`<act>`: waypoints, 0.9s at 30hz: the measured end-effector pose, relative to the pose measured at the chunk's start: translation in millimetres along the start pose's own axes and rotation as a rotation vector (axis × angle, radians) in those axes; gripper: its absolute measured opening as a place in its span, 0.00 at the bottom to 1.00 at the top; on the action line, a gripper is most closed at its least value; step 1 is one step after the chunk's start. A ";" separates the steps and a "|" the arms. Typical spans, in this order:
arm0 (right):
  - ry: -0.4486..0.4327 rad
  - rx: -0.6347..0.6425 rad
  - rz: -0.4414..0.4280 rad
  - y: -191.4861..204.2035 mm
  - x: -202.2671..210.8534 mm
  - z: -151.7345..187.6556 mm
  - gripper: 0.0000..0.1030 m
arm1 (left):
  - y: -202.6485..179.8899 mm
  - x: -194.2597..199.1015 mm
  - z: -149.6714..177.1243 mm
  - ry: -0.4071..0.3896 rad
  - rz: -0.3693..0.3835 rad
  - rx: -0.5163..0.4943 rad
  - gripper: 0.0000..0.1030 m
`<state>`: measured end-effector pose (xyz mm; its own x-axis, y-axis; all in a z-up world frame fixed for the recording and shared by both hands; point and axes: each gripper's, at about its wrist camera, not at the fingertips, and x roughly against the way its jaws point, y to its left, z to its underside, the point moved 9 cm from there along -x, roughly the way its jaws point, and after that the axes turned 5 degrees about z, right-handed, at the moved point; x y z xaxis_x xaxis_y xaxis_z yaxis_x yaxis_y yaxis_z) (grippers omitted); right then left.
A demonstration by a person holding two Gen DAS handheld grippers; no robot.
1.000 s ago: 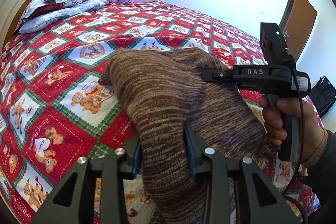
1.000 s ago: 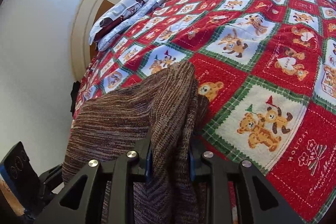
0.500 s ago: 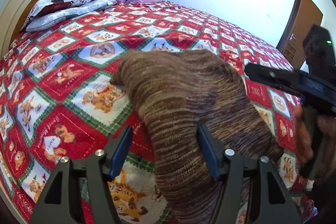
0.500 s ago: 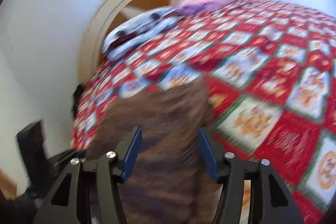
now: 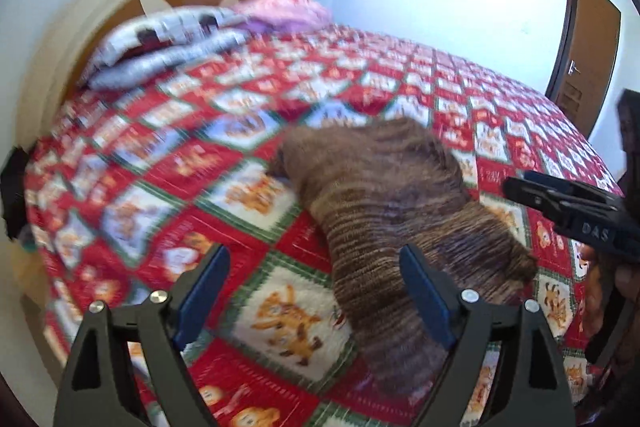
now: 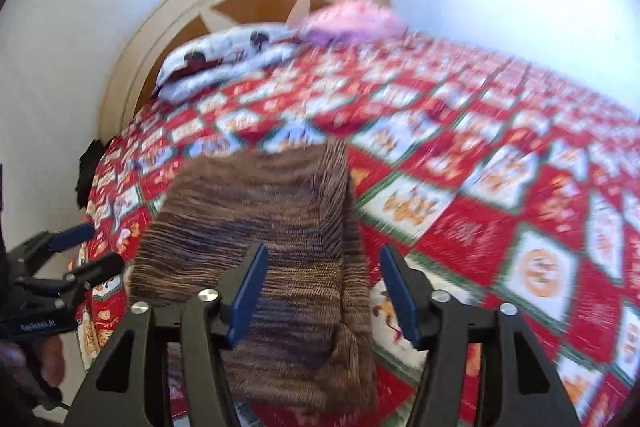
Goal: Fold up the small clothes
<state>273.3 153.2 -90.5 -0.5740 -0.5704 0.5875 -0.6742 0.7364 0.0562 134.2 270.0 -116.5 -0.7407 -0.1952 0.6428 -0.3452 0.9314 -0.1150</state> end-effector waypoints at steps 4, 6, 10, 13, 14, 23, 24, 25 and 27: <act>-0.077 0.041 0.026 17.9 45.4 2.4 0.65 | -2.6 33.1 -6.7 -0.075 -0.040 -0.040 0.87; -0.118 0.063 0.050 22.3 66.2 1.8 0.65 | -5.6 42.1 -9.3 -0.089 -0.043 -0.046 0.88; -0.167 0.087 0.090 26.1 96.7 3.1 0.66 | -15.3 59.1 -14.5 -0.131 -0.013 -0.029 0.90; -0.192 0.089 0.111 27.5 110.5 3.8 0.66 | -26.1 64.4 -16.5 -0.146 0.009 -0.042 0.90; -0.196 0.087 0.114 28.1 113.0 3.4 0.66 | -28.9 65.4 -16.5 -0.148 0.013 -0.047 0.90; -0.200 0.106 0.106 42.9 117.4 7.5 0.67 | -36.7 78.1 -16.9 -0.169 0.025 -0.048 0.90; -0.200 0.108 0.102 44.1 117.5 9.0 0.67 | -37.2 78.4 -16.8 -0.169 0.026 -0.044 0.90; -0.197 0.112 0.099 46.0 117.3 10.4 0.67 | -37.3 78.5 -16.7 -0.169 0.029 -0.040 0.90; -0.198 0.114 0.099 47.5 117.2 11.1 0.67 | -38.5 78.2 -16.0 -0.167 0.029 -0.041 0.90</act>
<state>168.7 117.3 -27.9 -0.7124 -0.5656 0.4154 -0.6515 0.7530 -0.0919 98.8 223.8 -49.7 -0.8367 -0.2135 0.5043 -0.3013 0.9485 -0.0983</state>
